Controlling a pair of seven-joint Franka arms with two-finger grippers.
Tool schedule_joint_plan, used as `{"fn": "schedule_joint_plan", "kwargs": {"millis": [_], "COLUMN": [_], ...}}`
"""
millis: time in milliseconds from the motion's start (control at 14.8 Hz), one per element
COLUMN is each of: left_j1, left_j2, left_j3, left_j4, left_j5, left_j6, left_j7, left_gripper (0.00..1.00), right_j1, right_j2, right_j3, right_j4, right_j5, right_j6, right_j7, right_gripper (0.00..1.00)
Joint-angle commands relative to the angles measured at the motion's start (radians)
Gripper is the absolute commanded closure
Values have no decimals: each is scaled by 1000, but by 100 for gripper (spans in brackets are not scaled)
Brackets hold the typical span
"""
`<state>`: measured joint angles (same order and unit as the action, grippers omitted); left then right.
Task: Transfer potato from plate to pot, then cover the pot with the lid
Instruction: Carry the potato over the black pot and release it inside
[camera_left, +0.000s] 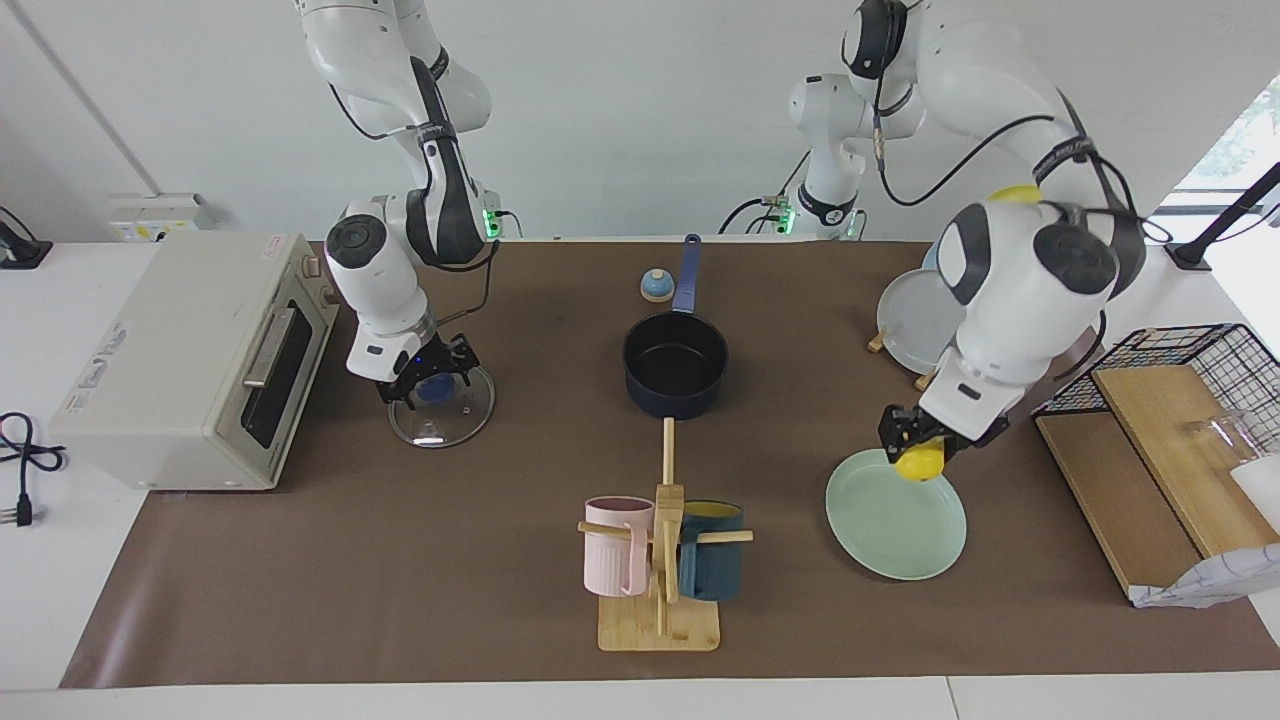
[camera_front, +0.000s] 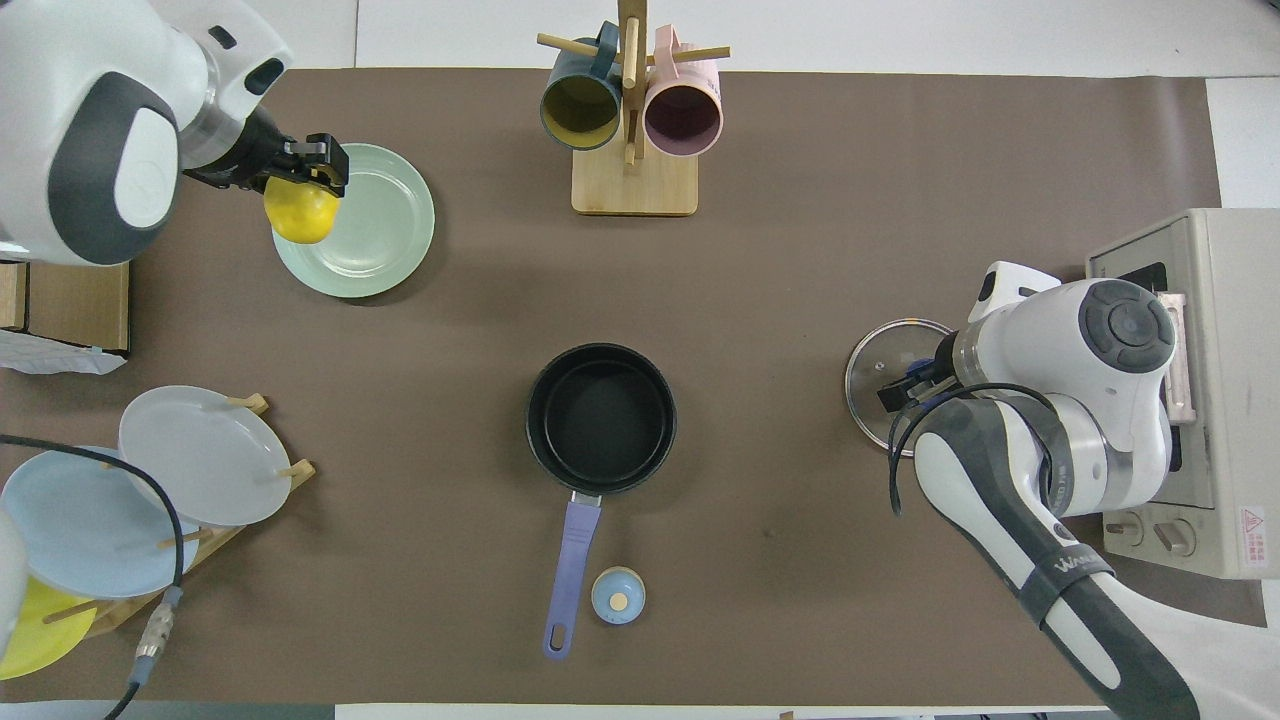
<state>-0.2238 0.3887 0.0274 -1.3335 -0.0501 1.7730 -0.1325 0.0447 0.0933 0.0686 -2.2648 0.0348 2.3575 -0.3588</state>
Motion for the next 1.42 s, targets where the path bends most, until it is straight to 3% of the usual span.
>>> {"fn": "schedule_joint_plan", "kwargs": {"millis": [0,135,270,405,608,878,1350], "left_j1": [-77,-164,-248,-319,-400,-489,-546], "left_j2": [-138,-212,-278,-327,-315,-301,-240], "left_j3": [8,8,8,8,8,12,14], "left_j4": [-131,-273,-436,-565,-633,-762,-819], "left_j5": [-16,-17,-17,-17,-16,-11,9], "left_j6": [-49,6,164,302,364,540,634], "left_j7": [-129,-241,-344,-404,-484,-541,-587], "left_gripper": [100,100,100,100,100,100,100], "right_j1": [-19,-19,-19,-19,-17,-17,0], "right_j2": [-9,-9,-9,-9,-7,-4,0], "right_j3": [8,8,8,8,8,10,34], "right_j4": [-10,-10,-10,-9,-1,31,131], "right_j5": [27,27,27,27,27,30,30], "right_j6": [-4,-6,-7,-7,-26,-67,-179], "right_j7": [-28,-25,-23,-23,-22,-22,58], "right_gripper": [6,8,11,21,35,47,49]}}
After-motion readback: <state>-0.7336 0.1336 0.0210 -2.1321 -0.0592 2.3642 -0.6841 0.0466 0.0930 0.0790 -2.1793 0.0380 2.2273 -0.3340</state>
